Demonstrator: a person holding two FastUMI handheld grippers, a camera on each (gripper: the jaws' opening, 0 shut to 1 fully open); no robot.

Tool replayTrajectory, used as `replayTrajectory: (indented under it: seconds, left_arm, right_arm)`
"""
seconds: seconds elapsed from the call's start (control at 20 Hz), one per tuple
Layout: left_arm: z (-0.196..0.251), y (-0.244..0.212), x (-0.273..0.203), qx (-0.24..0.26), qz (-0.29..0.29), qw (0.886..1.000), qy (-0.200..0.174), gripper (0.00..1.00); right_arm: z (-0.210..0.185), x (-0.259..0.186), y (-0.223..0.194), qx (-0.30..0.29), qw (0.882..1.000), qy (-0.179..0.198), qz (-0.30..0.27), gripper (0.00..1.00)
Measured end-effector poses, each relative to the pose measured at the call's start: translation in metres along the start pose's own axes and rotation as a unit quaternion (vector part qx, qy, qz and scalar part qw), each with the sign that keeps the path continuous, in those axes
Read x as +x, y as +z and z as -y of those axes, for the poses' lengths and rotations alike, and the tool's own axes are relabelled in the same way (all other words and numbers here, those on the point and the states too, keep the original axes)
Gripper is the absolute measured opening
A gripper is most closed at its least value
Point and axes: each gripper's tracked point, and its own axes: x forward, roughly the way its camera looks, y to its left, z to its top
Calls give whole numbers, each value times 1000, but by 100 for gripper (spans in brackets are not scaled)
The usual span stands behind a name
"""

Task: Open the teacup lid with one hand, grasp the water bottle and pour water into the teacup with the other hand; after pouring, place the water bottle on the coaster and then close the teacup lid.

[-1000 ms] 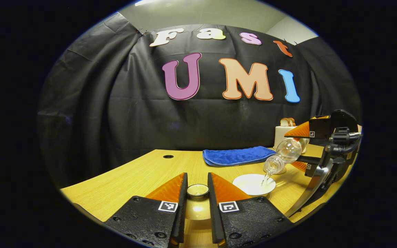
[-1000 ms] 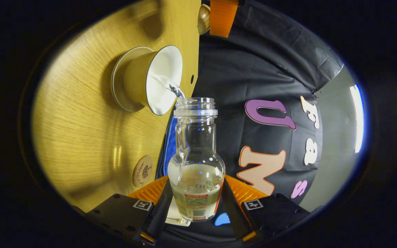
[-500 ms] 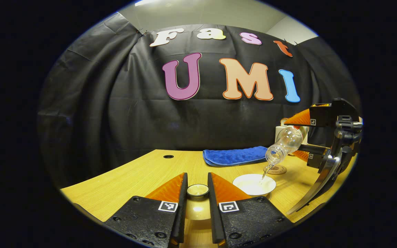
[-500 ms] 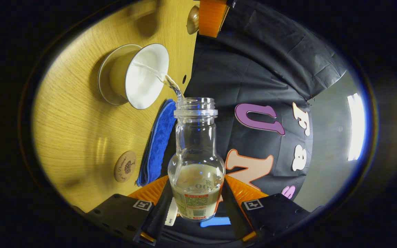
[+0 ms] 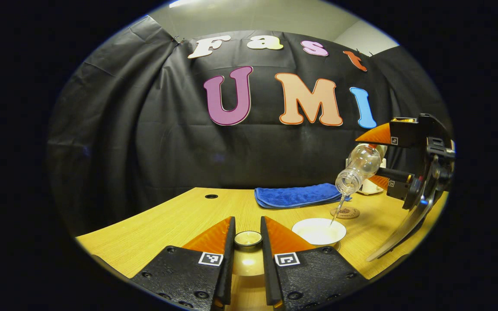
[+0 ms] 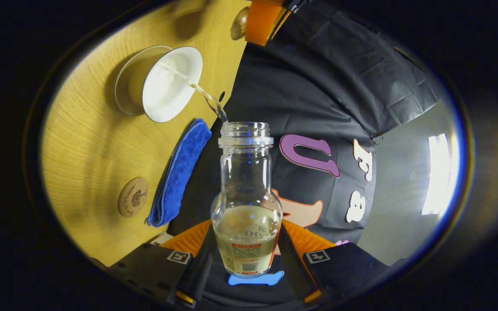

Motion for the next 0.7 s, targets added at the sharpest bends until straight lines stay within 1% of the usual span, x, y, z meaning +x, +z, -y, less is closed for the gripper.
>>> replayTrajectory:
  seconds: [0.2, 0.25, 0.3, 0.35, 0.4, 0.45, 0.6, 0.7]
  left_arm:
    - [0, 0, -1, 0, 0, 1000, 0, 29]
    - [0, 0, -1, 0, 0, 1000, 0, 29]
    - [0, 0, -1, 0, 0, 1000, 0, 29]
    - [0, 0, -1, 0, 0, 1000, 0, 29]
    - [0, 0, 0, 0, 0, 1000, 0, 29]
    - [0, 0, 0, 0, 0, 1000, 0, 29]
    - [0, 0, -1, 0, 0, 1000, 0, 29]
    - [0, 0, 0, 1, 1, 1000, 0, 29]
  right_arm:
    - [-17, 2, 9, -25, 1000, 10, 10, 81]
    - [-21, 2, 11, -30, 999, 13, 12, 79]
    - [-24, 0, 14, -36, 999, 15, 15, 82]
    - [-25, 0, 16, -41, 999, 14, 18, 79]
    - [-26, 0, 18, -43, 999, 14, 19, 80]
    - [-27, 0, 18, -39, 999, 15, 20, 82]
    - [-27, -3, 22, -28, 999, 15, 23, 82]
    - [-34, -5, 22, -7, 999, 27, 22, 80]
